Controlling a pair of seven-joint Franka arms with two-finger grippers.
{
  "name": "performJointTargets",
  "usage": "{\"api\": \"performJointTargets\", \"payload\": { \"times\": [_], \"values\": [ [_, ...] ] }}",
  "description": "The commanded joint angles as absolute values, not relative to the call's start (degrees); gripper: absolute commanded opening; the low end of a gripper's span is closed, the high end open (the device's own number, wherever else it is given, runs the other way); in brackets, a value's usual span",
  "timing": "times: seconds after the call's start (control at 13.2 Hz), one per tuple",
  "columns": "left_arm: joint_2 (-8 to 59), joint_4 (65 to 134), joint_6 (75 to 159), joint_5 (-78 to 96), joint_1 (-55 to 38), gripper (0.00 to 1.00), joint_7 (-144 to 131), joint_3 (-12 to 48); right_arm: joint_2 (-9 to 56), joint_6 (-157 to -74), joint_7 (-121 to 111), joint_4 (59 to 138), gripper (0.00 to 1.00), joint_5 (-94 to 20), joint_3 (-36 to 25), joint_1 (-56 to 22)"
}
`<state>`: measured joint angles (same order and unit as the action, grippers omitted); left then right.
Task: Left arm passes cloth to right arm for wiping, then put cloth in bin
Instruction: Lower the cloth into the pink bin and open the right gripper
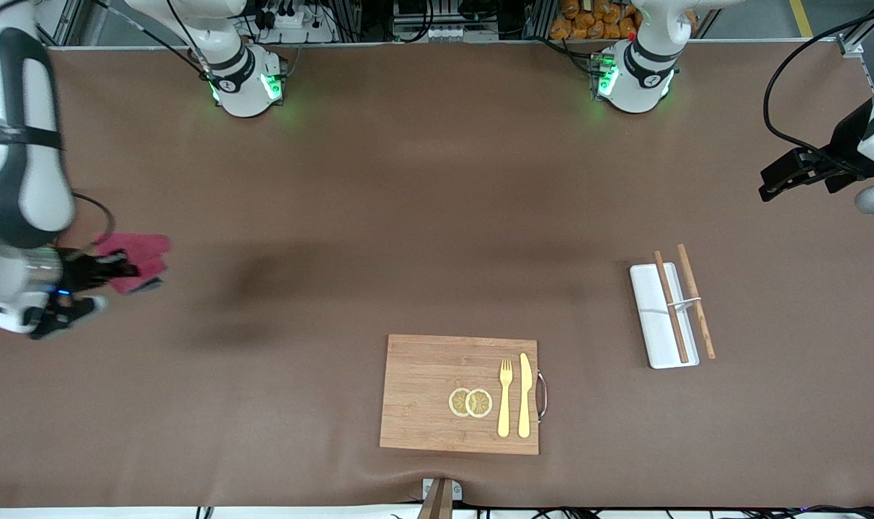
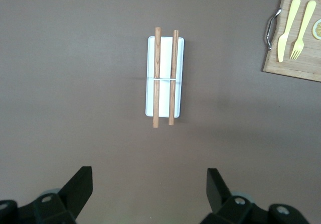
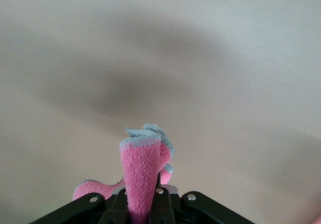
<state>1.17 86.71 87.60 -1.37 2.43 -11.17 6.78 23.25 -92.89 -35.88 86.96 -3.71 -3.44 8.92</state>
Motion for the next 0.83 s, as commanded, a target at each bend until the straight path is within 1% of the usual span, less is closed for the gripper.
{"api": "performJointTargets", "payload": {
  "times": [0.0,0.15,0.23,0.3,0.45,0.68,0.76],
  "values": [
    [0.35,86.75,86.66,-1.41,2.64,1.0,-10.72,6.94,23.98,-93.25,-41.55,85.27,0.0,4.34,-2.73,16.94],
    [0.35,86.66,86.22,-1.32,2.64,1.0,-10.98,7.03,26.44,-93.95,-42.63,82.28,0.0,10.17,-2.81,20.99],
    [0.35,86.66,85.52,-1.32,2.64,1.0,-10.81,6.94,27.59,-95.52,-42.8,81.13,0.0,14.55,-2.99,21.79],
    [0.35,86.57,85.43,-1.32,2.64,1.0,-10.72,6.94,28.55,-97.19,-43.24,80.86,0.0,18.16,-3.25,24.41],
    [0.35,86.57,85.17,-1.32,2.64,1.0,-10.64,7.03,30.22,-102.54,-44.2,80.95,0.0,19.07,-3.25,30.12],
    [0.26,86.66,84.99,-1.23,2.55,1.0,-11.34,7.38,34.18,-113.0,-47.18,80.95,0.0,21.35,-3.25,34.88],
    [0.35,86.66,84.99,-1.23,2.55,1.0,-11.34,7.38,34.89,-115.03,-49.46,80.95,0.0,21.36,-3.25,36.2]
  ]
}}
